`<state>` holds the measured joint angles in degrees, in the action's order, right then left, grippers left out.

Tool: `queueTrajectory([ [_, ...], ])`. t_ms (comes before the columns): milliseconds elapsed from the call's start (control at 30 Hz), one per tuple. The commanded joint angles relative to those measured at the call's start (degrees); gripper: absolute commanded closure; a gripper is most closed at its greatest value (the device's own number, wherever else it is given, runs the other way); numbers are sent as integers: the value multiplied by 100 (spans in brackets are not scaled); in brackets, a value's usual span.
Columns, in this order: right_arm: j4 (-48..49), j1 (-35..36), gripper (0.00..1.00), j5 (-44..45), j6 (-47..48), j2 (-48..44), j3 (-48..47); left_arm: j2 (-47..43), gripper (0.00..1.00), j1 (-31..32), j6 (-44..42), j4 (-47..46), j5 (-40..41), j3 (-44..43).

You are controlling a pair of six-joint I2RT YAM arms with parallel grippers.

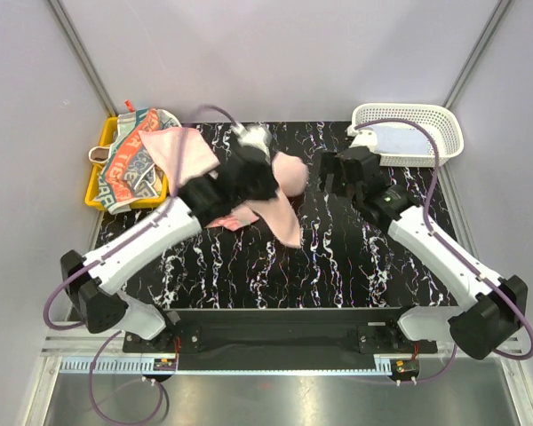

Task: Fold and stack the towels
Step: Move the towel to the center of the board

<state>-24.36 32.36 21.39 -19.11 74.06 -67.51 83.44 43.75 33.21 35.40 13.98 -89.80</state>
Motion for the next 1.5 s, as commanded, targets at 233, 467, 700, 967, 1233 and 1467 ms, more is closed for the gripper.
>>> queueTrajectory([
  [233,-60,-327,0,454,-83,-112,-106,-249,100,3060,1450,-463,624,2281],
  [467,54,-327,0,-231,-452,3,430,-223,91,3079,1979,-929,510,3214],
  [700,186,-327,0,-539,-558,179,993,-529,56,1634,1759,-569,765,2977],
  [967,361,-318,0,-364,-637,521,1433,268,24,-559,1592,-533,1441,2662],
  [1233,748,-318,0,-574,-708,1347,1082,1981,19,-1650,1408,-60,1502,1484],
  [1467,810,-318,0,-776,-673,1655,915,3002,23,-2036,1363,195,1371,912],
])
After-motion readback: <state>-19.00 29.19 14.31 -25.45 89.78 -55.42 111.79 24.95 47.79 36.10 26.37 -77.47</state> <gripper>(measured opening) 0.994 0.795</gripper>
